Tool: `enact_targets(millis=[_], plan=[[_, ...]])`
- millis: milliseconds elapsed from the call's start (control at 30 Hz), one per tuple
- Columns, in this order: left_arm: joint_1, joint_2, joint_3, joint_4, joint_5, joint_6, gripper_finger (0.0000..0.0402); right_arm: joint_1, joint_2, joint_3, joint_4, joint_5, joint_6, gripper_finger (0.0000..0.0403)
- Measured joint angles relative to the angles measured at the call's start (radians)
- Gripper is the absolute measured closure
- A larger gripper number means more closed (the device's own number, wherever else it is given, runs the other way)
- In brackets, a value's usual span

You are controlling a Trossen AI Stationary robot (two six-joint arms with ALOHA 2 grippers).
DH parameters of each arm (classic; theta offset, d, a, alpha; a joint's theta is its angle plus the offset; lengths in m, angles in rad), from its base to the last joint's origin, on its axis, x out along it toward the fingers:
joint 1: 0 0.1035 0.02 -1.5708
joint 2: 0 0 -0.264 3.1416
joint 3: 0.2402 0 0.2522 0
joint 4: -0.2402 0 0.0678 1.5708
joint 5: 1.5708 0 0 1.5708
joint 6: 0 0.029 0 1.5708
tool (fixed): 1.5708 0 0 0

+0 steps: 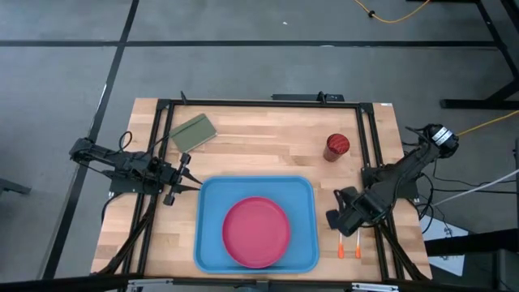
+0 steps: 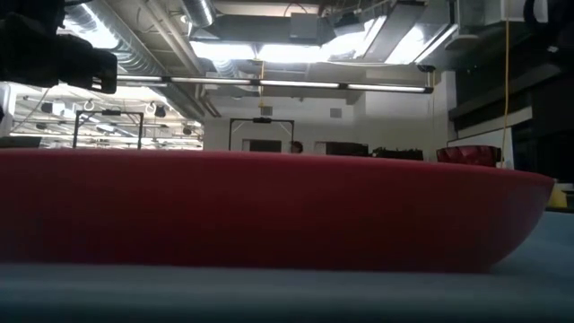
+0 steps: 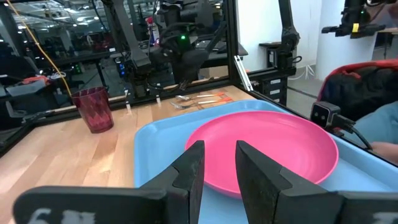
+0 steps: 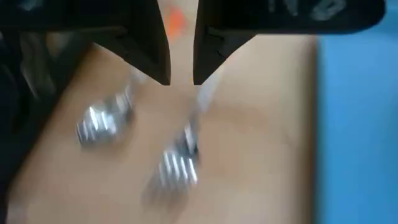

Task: Pick and place plate/cup/fork/spoon on tray
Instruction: Put the orange spoon on the blue serving tray to the right of the red plate

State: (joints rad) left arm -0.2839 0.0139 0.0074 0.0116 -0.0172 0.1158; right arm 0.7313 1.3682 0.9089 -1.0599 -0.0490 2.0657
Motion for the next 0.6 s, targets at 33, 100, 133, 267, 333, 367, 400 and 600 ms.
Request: enact_targets(millis=[33,100,133,267,333,367,400,600], plan=[[0.000,0.000,0.000,0.000,0.000,0.000,0.0318,0.007,0.004,0.000,-0.003,0.041,0.014,0.0330],[0.000,0.000,0.000,0.000,0.000,0.000,0.0318,0.020,0.017,0.000,-0.002,0.038,0.024,0.0330],[0.000,0.000,0.000,0.000,0.000,0.000,0.0318,0.027,0.024,0.000,-0.002,-0.002,0.025,0.0330],[0.000,0.000,0.000,0.000,0.000,0.000,0.0318,0.052,0.066,0.000,-0.012,-0.196,0.118,0.0330],[0.000,0.000,0.000,0.000,0.000,0.000,0.0318,0.069,0.093,0.000,-0.013,-0.227,0.164,0.0330],[0.000,0.000,0.000,0.000,0.000,0.000,0.0318,0.077,0.108,0.000,-0.014,-0.227,0.177,0.0330],[0.000,0.000,0.000,0.000,0.000,0.000,0.0318,0.082,0.123,0.000,-0.011,-0.226,0.179,0.0330],[0.000,0.000,0.000,0.000,0.000,0.000,0.0318,0.091,0.211,0.000,0.020,-0.238,0.161,0.0330]])
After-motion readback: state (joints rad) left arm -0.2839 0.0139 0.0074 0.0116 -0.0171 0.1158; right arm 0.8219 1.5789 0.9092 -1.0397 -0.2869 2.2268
